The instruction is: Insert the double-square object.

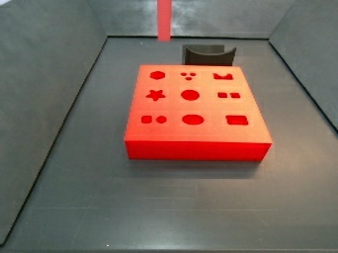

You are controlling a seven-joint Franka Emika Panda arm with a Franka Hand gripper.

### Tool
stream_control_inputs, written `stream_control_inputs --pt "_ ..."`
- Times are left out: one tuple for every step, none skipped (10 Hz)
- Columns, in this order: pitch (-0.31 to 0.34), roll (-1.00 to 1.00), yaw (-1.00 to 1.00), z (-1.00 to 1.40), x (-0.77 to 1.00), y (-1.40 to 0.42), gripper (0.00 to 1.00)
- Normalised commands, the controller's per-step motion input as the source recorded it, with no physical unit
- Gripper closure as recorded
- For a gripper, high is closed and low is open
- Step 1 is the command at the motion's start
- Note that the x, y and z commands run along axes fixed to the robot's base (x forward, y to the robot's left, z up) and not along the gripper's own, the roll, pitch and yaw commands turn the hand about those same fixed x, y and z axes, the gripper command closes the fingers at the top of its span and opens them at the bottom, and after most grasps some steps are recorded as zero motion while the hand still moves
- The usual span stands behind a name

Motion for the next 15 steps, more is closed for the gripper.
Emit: stream_control_inputs --pt "-0.129 -0.07 0.0 -0.87 0.29 0.11 1.0" --pt "-0.157 -0.06 0.02 -0.85 0.35 0.19 1.0" --pt "-0.173 -0.07 0.06 -0.82 0.38 0.22 1.0" --pt "-0.197 -0.07 0.06 -0.77 0.43 0.2 1.0" --pt "-0.194 -0.02 0.0 -0.74 0.51 0.13 1.0" --pt "-0.181 0.0 -0.04 -0.74 0.6 0.05 1.0" --pt "-0.114 0.04 -0.22 -0.53 0.79 0.0 1.0" --pt "-0.014 0.15 -0.39 -0.35 0.79 0.0 1.0" --pt "0.0 0.2 -0.48 -0.27 0.64 0.0 1.0" --pt "-0.001 0.18 -0.58 -0.23 0.54 0.0 1.0" --pt "-0.006 0.16 -0.63 -0.19 0.49 0.0 1.0" --pt "-0.014 0.14 -0.66 -0.16 0.47 0.0 1.0" --pt "-0.003 0.12 -0.69 -0.14 0.42 0.01 1.0" --pt "0.0 0.09 -0.76 -0.05 0.29 0.12 1.0" --pt "0.0 0.05 -0.81 0.0 0.25 0.16 1.0"
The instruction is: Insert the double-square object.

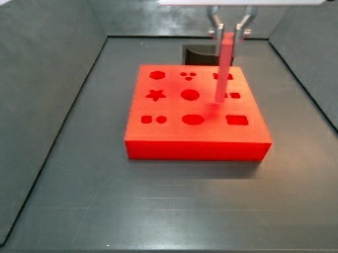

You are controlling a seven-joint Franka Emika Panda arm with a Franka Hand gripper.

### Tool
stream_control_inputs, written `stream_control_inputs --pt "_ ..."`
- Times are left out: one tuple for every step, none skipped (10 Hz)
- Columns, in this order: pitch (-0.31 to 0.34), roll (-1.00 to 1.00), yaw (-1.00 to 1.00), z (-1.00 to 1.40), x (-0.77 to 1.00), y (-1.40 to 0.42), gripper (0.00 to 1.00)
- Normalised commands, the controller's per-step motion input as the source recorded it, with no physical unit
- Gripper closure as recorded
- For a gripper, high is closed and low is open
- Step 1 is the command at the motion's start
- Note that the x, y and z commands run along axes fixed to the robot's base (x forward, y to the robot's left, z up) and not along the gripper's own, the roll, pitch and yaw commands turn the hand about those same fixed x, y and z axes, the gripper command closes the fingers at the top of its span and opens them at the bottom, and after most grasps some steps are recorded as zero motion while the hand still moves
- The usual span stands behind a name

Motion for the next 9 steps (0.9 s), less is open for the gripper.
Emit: stream_control_inputs --pt "0.0 0.04 -0.83 0.0 0.25 0.16 1.0" --pt "0.0 0.04 -0.84 0.0 0.25 0.16 1.0" --pt "0.0 0.03 -0.85 0.0 0.25 0.15 1.0" --pt "0.0 0.03 -0.85 0.0 0.24 0.15 1.0" --pt "-0.001 0.03 -0.85 0.0 0.25 0.15 1.0" --pt "-0.001 0.03 -0.85 0.0 0.25 0.15 1.0" --pt "0.0 0.03 -0.85 0.0 0.23 0.15 1.0" --pt "0.0 0.03 -0.9 0.0 0.12 0.1 1.0" --pt "0.0 0.03 -0.93 0.0 0.03 0.06 1.0"
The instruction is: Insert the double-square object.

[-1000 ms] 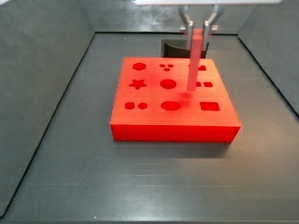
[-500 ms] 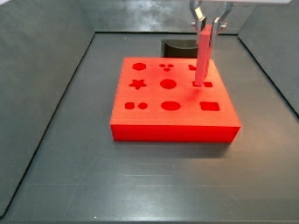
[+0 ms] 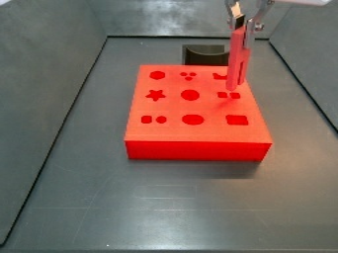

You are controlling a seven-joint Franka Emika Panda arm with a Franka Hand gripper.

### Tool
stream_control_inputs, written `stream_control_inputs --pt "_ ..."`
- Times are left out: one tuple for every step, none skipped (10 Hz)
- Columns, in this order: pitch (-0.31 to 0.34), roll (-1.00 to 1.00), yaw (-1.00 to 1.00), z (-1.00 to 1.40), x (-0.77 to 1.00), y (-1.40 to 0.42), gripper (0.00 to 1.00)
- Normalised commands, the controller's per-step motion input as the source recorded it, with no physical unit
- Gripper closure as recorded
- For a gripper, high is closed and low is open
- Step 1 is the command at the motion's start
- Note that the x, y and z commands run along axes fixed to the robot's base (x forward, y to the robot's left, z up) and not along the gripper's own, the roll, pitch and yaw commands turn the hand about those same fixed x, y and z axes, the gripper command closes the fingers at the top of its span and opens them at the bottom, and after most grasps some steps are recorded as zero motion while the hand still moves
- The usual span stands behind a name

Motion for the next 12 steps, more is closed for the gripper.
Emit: stream_control_inputs --pt "0.0 0.03 -0.94 0.0 0.01 0.05 1.0" --pt "0.0 0.04 -0.94 -0.03 0.0 0.04 1.0" --pt "0.013 0.03 -0.93 -0.05 0.0 0.01 1.0" --pt "0.034 0.04 -0.92 -0.05 0.0 0.01 1.0" --pt "0.089 0.04 -0.87 -0.04 0.0 0.0 1.0" --pt "0.129 0.06 -0.85 -0.05 0.0 0.0 1.0" --pt "0.153 0.07 -0.83 -0.06 0.0 0.01 1.0" --pt "0.139 0.07 -0.82 -0.04 0.0 0.0 1.0" --pt "0.124 0.06 -0.81 -0.04 0.0 0.0 1.0" --pt "0.147 0.06 -0.78 -0.04 0.0 0.0 1.0" --pt "0.171 0.05 -0.75 -0.04 0.0 0.0 1.0" --pt "0.174 0.1 -0.25 -0.12 0.3 -0.02 1.0"
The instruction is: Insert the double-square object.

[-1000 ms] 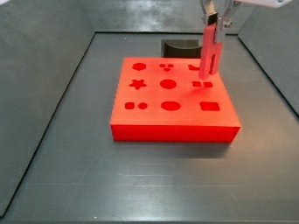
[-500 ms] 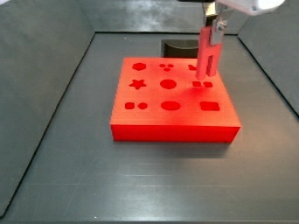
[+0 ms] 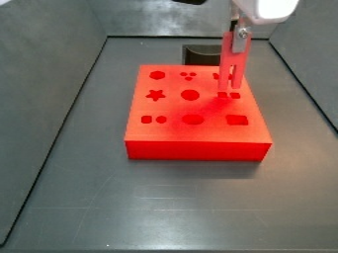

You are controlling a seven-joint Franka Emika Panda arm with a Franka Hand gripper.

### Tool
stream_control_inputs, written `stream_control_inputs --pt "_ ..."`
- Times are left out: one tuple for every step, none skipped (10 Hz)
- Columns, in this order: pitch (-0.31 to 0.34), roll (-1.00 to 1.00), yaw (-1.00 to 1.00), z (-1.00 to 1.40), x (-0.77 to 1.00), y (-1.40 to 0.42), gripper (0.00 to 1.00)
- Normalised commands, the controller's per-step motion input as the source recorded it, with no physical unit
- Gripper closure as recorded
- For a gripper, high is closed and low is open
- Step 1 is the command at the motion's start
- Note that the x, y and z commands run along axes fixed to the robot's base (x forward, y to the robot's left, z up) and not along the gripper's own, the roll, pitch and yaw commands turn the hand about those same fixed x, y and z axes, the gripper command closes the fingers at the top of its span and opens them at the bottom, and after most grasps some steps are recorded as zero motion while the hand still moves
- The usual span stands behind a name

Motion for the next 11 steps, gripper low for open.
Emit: stream_control_inputs --pt "0.141 0.08 -0.24 -0.14 0.31 -0.06 1.0" --pt "0.141 0.1 -0.29 -0.16 0.42 -0.02 1.0" --pt "0.173 0.12 -0.34 -0.15 0.45 0.0 1.0" --pt "0.123 0.08 -0.22 -0.11 0.18 0.0 1.0" --pt "0.184 0.1 -0.19 -0.06 0.07 0.0 1.0" --pt "0.273 0.11 -0.18 0.0 0.0 0.0 1.0" --pt "0.18 0.12 -0.12 -0.01 -0.01 0.0 1.0" --pt "0.161 0.13 -0.05 -0.01 -0.11 0.0 1.0" --pt "0.116 0.09 -0.01 -0.04 -0.15 -0.02 1.0" --pt "0.073 0.09 0.0 -0.08 -0.06 -0.08 1.0" --pt "0.029 0.09 0.0 -0.15 0.0 -0.07 1.0"
